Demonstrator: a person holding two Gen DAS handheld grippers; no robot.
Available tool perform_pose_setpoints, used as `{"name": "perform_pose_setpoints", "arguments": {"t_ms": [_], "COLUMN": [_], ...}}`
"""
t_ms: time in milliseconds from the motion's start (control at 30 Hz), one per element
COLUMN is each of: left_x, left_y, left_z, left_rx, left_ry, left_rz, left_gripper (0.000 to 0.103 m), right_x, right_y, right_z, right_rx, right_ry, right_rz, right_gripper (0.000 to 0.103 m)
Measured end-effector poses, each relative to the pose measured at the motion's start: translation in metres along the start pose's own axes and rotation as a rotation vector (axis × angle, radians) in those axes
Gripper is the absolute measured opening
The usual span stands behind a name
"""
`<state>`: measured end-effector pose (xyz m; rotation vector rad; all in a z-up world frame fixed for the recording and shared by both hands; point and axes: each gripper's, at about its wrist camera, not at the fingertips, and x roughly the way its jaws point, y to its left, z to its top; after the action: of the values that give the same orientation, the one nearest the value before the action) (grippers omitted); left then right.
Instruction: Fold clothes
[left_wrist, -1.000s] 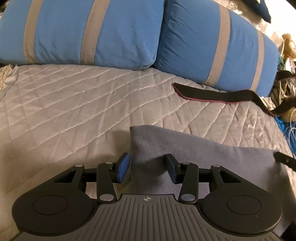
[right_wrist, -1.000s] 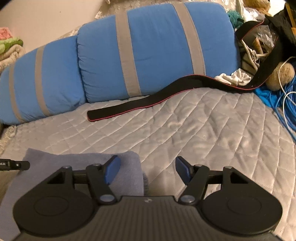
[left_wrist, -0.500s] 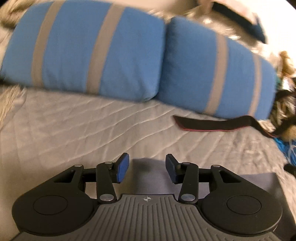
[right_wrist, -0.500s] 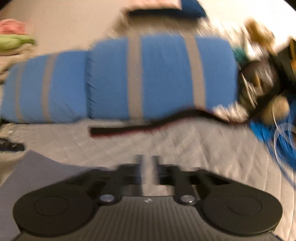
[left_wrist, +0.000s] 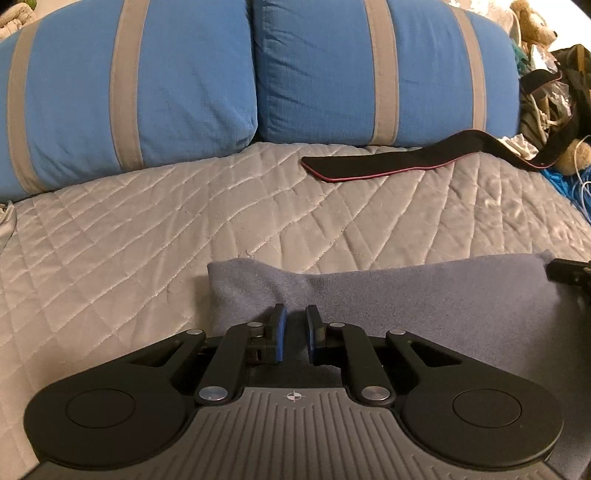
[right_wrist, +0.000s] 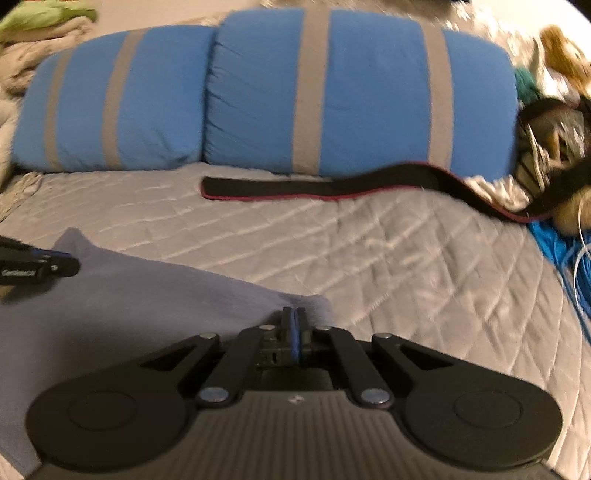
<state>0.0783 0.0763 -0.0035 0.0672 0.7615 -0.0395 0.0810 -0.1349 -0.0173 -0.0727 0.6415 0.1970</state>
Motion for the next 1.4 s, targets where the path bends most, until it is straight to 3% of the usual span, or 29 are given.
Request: {"name": "perform_pose_setpoints", "arguments": {"t_ms": [167,300,367,433,533,667,733,900,1033,1167,1233,1267,1300,1333,1367,1400], "left_x": [-0.03,-0.059,-0.068,-0.057,-0.057,-0.086,-0.102,-0.115,-0.115,-0.116,-0.121,-0.124,-0.127,-0.13,-0.134,-0.136], "left_y": [-0.006,-0.016,-0.022,-0.027,-0.033,-0.03,-0.028,-0.026,-0.022,-0.017,-0.009,-0.005,-0.001,0.003,0.009,0.015], "left_z": [-0.003,-0.016,-0.025,-0.037,-0.045,-0.048,-0.052,-0.069,-0.08,-0.089,-0.084,-0.081,-0.079,-0.076,-0.071,-0.067], "left_rx": [0.025,0.051,0.073,0.099,0.121,0.049,0.009,0.013,0.015,0.013,-0.031,-0.053,-0.075,-0.098,-0.118,-0.131], "left_ry": [-0.025,-0.025,-0.003,0.058,0.034,0.017,0.013,0.06,0.115,0.165,0.143,0.133,0.122,0.105,0.072,0.05], "left_rz": [0.053,0.026,0.022,0.048,0.085,0.092,0.085,0.081,0.073,0.063,0.049,0.041,0.034,0.027,0.024,0.023], "left_gripper": [0.011,0.011,0.011,0.011,0.011,0.011,0.011,0.011,0.011,0.011,0.012,0.014,0.024,0.032,0.047,0.053], "right_x": [-0.013,-0.044,-0.049,-0.046,-0.042,-0.056,-0.07,-0.11,-0.1,-0.094,-0.095,-0.098,-0.102,-0.107,-0.112,-0.115], "right_y": [-0.004,-0.003,-0.001,0.0,-0.002,-0.009,-0.012,-0.005,0.004,0.001,-0.001,-0.004,-0.007,-0.013,-0.019,-0.023], "right_z": [-0.004,-0.009,-0.016,-0.021,-0.021,-0.023,-0.027,-0.042,-0.053,-0.052,-0.052,-0.052,-0.05,-0.046,-0.043,-0.038], "right_rx": [0.018,0.032,0.047,0.046,0.072,0.125,0.157,0.177,0.161,0.187,0.197,0.214,0.234,0.262,0.292,0.311], "right_ry": [-0.009,-0.075,-0.034,0.012,0.042,0.0,-0.017,-0.008,0.112,0.142,0.145,0.135,0.12,0.097,0.073,0.051], "right_rz": [-0.006,0.038,0.061,0.035,0.031,0.05,0.039,0.015,-0.04,-0.047,-0.042,-0.023,0.014,0.06,0.107,0.121], "right_gripper": [0.011,0.003,0.002,0.01,0.011,0.011,0.005,0.004,0.004,0.011,0.012,0.03,0.051,0.063,0.083,0.087]}}
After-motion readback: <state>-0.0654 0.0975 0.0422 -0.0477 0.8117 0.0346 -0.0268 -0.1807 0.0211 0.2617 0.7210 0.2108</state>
